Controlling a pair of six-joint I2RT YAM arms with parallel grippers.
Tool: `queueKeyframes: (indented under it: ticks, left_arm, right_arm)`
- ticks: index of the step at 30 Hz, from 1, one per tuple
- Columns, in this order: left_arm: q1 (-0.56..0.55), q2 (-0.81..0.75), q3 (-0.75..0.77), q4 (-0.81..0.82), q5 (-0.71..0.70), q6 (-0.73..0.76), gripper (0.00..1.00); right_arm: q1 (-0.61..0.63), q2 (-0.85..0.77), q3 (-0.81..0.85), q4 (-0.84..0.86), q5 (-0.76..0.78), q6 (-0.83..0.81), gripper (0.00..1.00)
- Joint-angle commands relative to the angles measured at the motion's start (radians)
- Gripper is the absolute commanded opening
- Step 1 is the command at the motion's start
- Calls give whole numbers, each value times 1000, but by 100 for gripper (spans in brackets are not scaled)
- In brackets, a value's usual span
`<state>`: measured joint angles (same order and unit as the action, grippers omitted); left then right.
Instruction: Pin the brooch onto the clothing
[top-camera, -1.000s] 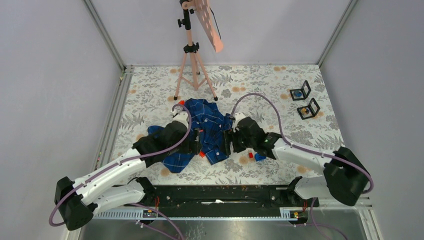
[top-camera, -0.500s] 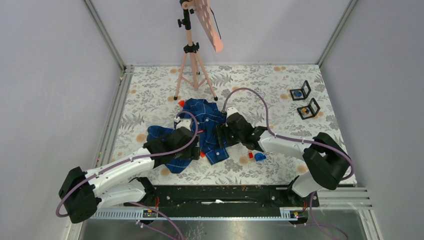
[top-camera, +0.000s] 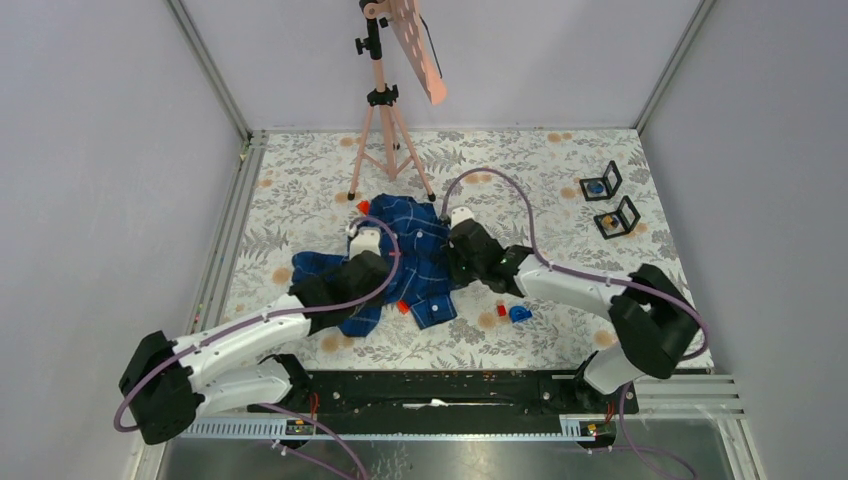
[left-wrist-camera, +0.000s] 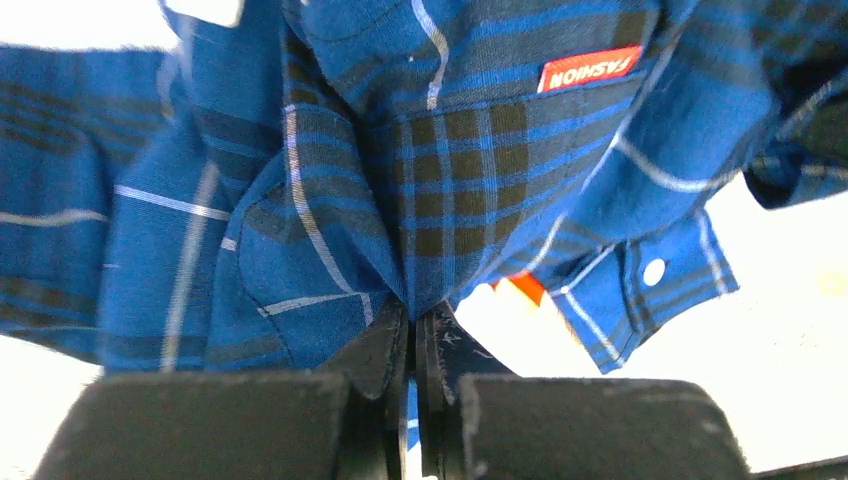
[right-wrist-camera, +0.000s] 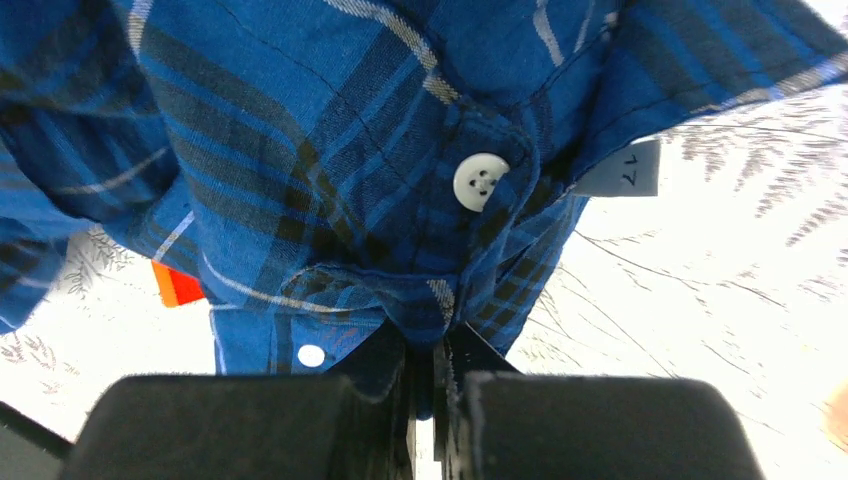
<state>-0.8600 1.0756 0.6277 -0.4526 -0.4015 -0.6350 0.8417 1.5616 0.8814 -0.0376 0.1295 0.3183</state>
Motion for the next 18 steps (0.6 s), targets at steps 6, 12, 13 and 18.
queueKeyframes:
  ticks: [6,12,13,18]
  left_arm:
    - [318,-168,477,-16,76,276,0]
    - [430,-53,831,-138,373,392,2]
    - [432,-34,864,-155,393,410,5]
    - [440,16,898,-218,347,449,10]
  right_arm:
    - [7,-365,340,-374,328,-228,0]
    - [7,-453,610,-457,504,-393,0]
    - [7,-466,630,-457,519,-406,0]
    - [7,-563,623,-437,548,-426,0]
